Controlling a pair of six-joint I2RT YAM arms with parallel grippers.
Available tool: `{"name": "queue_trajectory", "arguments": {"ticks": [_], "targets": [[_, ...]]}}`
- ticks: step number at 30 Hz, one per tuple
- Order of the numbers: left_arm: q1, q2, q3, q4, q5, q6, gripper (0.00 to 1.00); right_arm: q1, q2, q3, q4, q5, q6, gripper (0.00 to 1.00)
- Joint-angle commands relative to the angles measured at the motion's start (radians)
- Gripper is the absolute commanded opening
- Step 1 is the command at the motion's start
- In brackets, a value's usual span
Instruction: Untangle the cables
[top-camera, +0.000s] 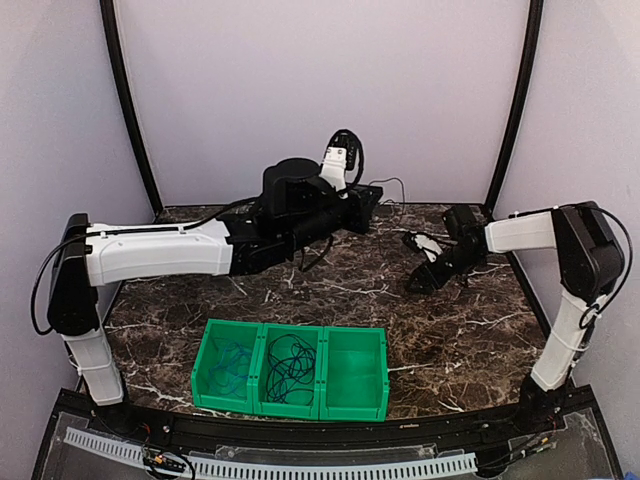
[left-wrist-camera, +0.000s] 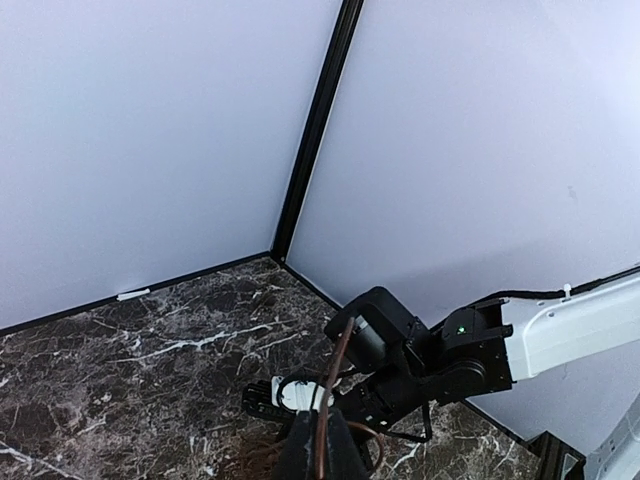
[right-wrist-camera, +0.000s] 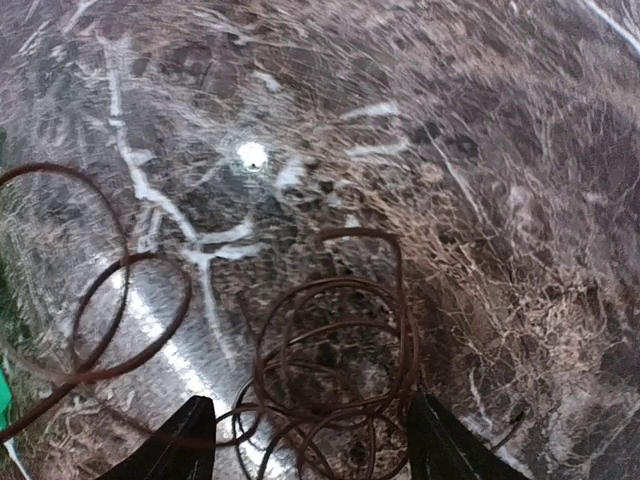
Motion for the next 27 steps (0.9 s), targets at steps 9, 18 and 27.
{"name": "queue_trajectory", "arguments": {"ticks": [9,18,27], "targets": [[0.000,-0.159,0.051,-0.116,-0.040,0.098,0.00,-0.020,0.180,0.081,0.055,0.135,0.082,0.00],[-0.001,-0.332,0.220,-0.182,-0.198,0.397,0.00,-0.133,0.206,0.083,0.018,0.125,0.110,0.00],[-0.001,-0.430,0.215,-0.183,-0.274,0.476,0.00,-0.164,0.195,0.103,-0.027,0.086,0.100,0.00]]}}
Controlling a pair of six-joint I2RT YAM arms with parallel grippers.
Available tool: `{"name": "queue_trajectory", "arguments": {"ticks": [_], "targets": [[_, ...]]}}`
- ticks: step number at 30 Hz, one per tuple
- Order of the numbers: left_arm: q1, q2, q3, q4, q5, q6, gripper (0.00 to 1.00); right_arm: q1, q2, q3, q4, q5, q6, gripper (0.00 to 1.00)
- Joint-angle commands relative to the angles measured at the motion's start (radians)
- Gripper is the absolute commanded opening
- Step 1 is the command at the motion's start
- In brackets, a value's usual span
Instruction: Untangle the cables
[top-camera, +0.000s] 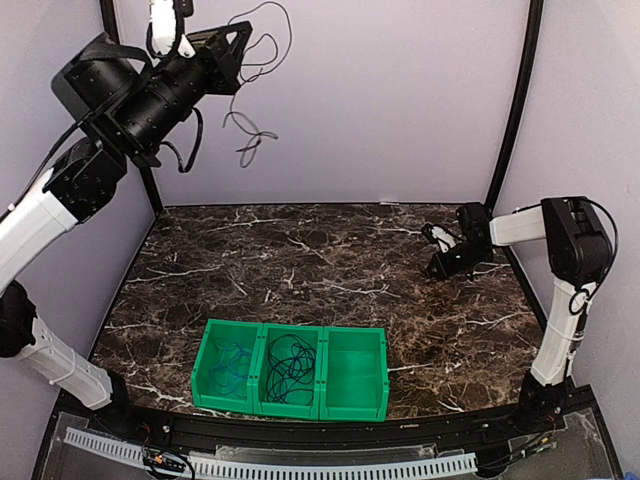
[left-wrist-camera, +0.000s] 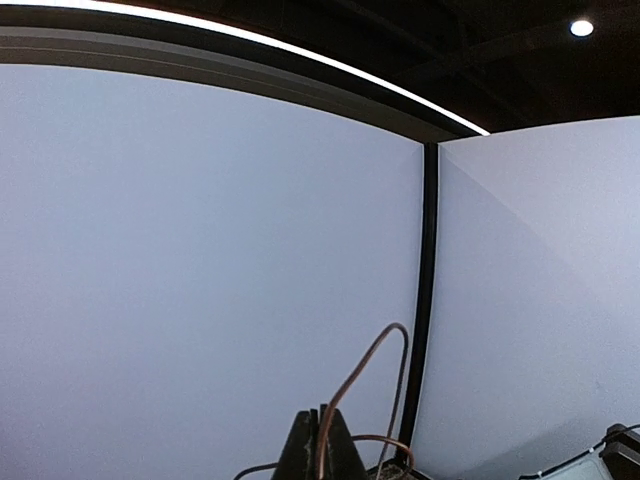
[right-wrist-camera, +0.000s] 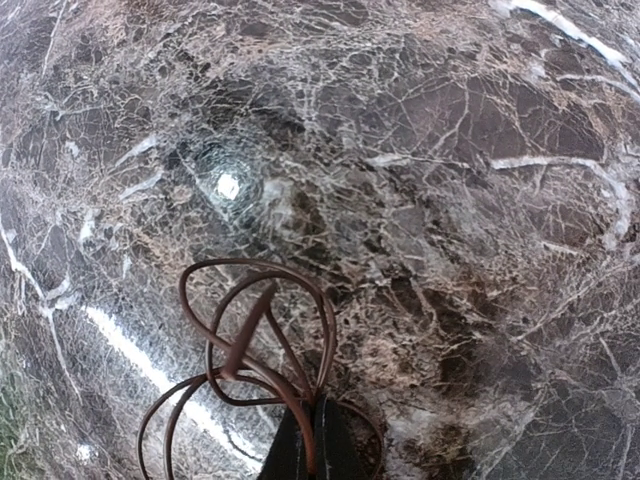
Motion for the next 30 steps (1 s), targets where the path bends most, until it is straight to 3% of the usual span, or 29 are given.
{"name": "queue_trajectory", "arguments": {"ticks": [1,5,11,18,24,30], "targets": [[-0.001,0.000,-0.011,-0.038,-0.039,0.026,0.00,-0.019,0.017,0.017,-0.100,0.040,-0.011,0.05],[-0.001,0.010,-0.034,-0.101,-0.015,-0.061,0.00,-0.019,-0.099,0.024,-0.133,0.020,-0.048,0.36],[-0.002,0.010,-0.103,-0.128,0.039,-0.166,0.00,-0.017,-0.308,0.033,-0.196,-0.034,-0.138,0.59],[-0.001,0.073,-0.257,-0.040,0.148,-0.310,0.00,-0.001,-0.428,0.049,-0.247,-0.177,-0.188,0.66],[-0.002,0.219,-0.444,0.128,0.168,-0.459,0.00,0.039,-0.385,0.017,-0.235,-0.189,-0.180,0.66],[0.000,0.331,-0.509,0.132,0.157,-0.556,0.00,0.092,-0.347,0.003,-0.236,-0.196,-0.182,0.63]]}}
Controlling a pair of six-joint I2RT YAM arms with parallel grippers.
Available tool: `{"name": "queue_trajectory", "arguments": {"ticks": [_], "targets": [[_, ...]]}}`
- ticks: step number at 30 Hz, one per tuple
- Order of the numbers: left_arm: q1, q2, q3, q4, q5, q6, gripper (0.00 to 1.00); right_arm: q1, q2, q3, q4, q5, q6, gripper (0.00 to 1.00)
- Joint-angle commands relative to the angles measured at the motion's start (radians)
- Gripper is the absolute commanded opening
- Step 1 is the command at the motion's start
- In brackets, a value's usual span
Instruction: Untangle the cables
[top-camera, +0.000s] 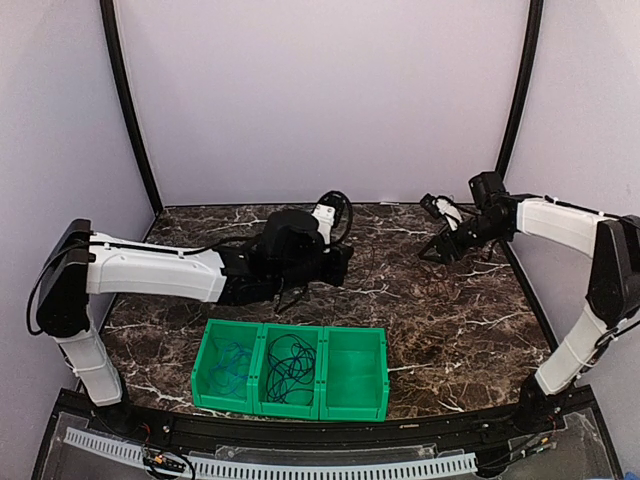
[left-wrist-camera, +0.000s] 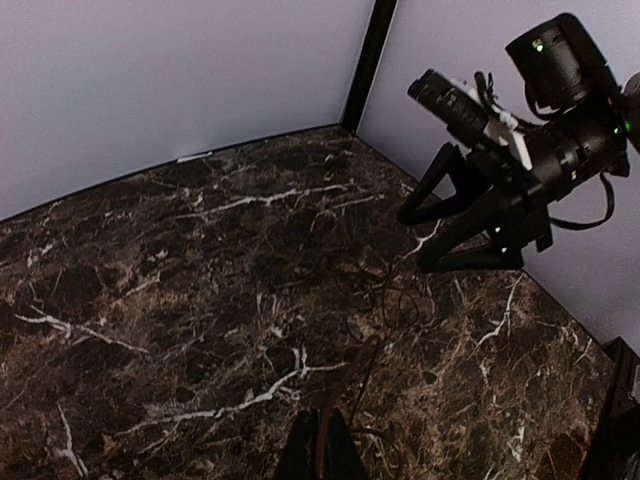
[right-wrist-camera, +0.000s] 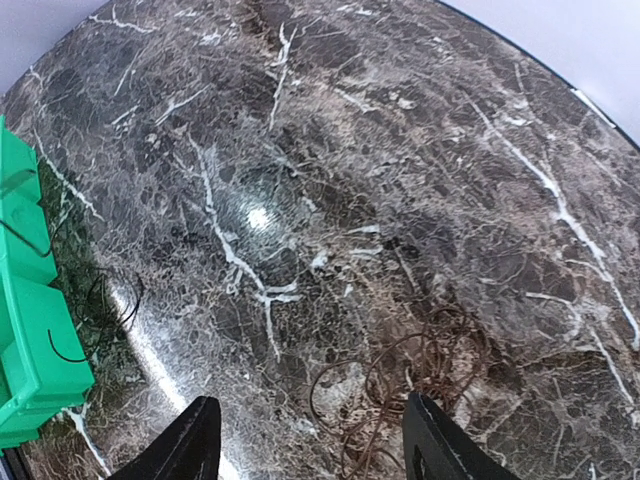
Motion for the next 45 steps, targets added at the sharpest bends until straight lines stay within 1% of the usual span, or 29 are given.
{"name": "queue_trajectory", "arguments": {"ticks": [1,3,6,10,13,17,20,23,28,34,38,45], "targets": [[0.001,-0.002,-0.033,0.058,0.002,-0.097,0.00,0.044,0.020,-0.017,-0.002,-0.027,-0.012,0.62],[0.001,-0.006,-0.040,0.053,-0.011,-0.100,0.00,0.066,0.034,-0.022,-0.005,-0.032,-0.020,0.61],[0.002,-0.024,-0.045,0.047,-0.077,-0.089,0.00,0.101,0.054,-0.027,-0.003,-0.037,-0.014,0.60],[0.014,-0.059,-0.058,0.091,-0.152,-0.046,0.00,0.131,0.078,-0.012,0.002,-0.043,0.001,0.60],[0.032,-0.065,-0.037,0.128,-0.158,-0.005,0.00,0.138,0.095,0.009,-0.002,-0.038,0.003,0.60],[0.073,-0.040,0.034,0.124,-0.133,0.046,0.00,0.139,0.121,0.037,-0.010,-0.029,0.001,0.59],[0.091,-0.009,0.078,0.120,-0.107,0.059,0.00,0.141,0.141,0.048,-0.004,-0.026,0.010,0.60],[0.109,0.017,0.087,0.109,-0.090,0.047,0.00,0.141,0.177,0.067,0.002,-0.016,0.022,0.60],[0.122,0.040,0.047,0.107,-0.085,0.012,0.00,0.147,0.266,0.121,0.008,-0.034,0.052,0.60],[0.128,0.034,-0.008,0.098,-0.118,-0.021,0.00,0.169,0.397,0.244,0.014,-0.045,0.089,0.60],[0.130,0.017,-0.054,0.098,-0.132,-0.049,0.00,0.177,0.488,0.350,0.005,-0.085,0.140,0.59],[0.131,-0.011,-0.110,0.097,-0.151,-0.076,0.00,0.227,0.660,0.525,0.003,-0.116,0.198,0.59]]}}
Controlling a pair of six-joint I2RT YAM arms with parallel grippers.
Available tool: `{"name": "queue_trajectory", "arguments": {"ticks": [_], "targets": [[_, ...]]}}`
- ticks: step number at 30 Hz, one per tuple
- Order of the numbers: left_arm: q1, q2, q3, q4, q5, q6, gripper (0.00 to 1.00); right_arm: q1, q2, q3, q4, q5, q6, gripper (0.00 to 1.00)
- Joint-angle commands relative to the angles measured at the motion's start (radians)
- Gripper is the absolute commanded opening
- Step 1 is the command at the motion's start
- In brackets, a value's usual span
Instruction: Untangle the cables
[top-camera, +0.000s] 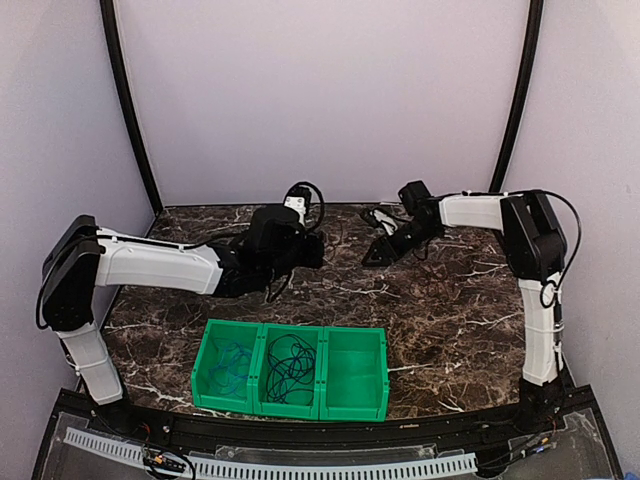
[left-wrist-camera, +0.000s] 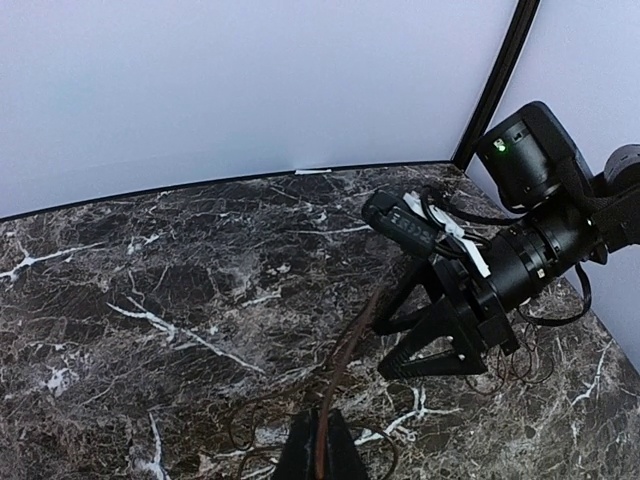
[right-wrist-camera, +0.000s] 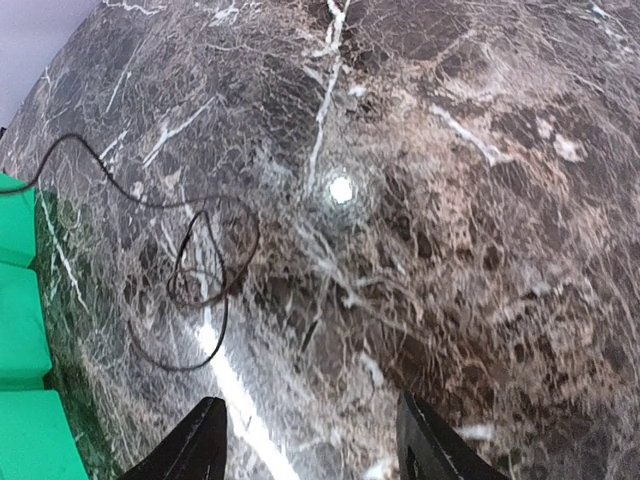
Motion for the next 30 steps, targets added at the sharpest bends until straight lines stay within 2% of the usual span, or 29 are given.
{"name": "queue_trajectory", "arguments": {"ticks": [1,5,8,12,19,25,30], "targets": [[0.008,-0.068,-0.033,0.005,-0.024,-0.032,0.00,0.045,0.100,0.108,-0.003,-0.046,0.049,0.59],[0.009,-0.081,-0.051,0.006,-0.029,-0.042,0.00,0.078,0.123,0.129,-0.025,-0.089,0.021,0.58],[0.008,-0.087,-0.064,0.011,-0.034,-0.043,0.00,0.082,0.065,0.039,0.034,-0.087,0.013,0.57],[0.011,-0.087,-0.075,0.016,-0.027,-0.046,0.00,0.079,-0.003,-0.063,0.058,-0.026,-0.058,0.56],[0.013,-0.093,-0.094,0.027,-0.023,-0.057,0.00,0.080,-0.056,-0.132,0.039,0.032,-0.163,0.52],[0.013,-0.100,-0.107,0.033,-0.025,-0.063,0.00,0.090,-0.089,-0.150,0.055,0.018,-0.192,0.54],[0.013,-0.104,-0.113,0.037,-0.025,-0.065,0.00,0.104,-0.050,-0.100,0.064,0.020,-0.184,0.56]]}}
